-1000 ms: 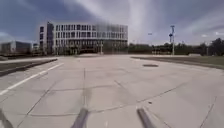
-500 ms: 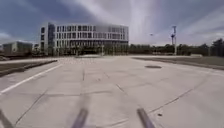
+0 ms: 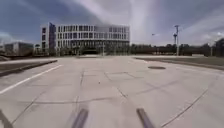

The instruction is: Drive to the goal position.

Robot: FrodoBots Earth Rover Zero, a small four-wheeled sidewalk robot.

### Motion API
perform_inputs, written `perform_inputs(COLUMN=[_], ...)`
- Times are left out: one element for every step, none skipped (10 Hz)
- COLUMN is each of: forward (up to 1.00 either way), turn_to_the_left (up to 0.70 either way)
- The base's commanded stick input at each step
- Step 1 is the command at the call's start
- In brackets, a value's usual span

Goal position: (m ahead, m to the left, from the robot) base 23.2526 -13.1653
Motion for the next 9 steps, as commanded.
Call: perform_inputs(forward=[0.5, 0.5, 0.5, 0.5, 0.5, 0.5, 0.5, 0.5, 0.5], turn_to_the_left=[0.0, 0.0, 0.0, 0.0, 0.0, 0.0, 0.0, 0.0, 0.0])
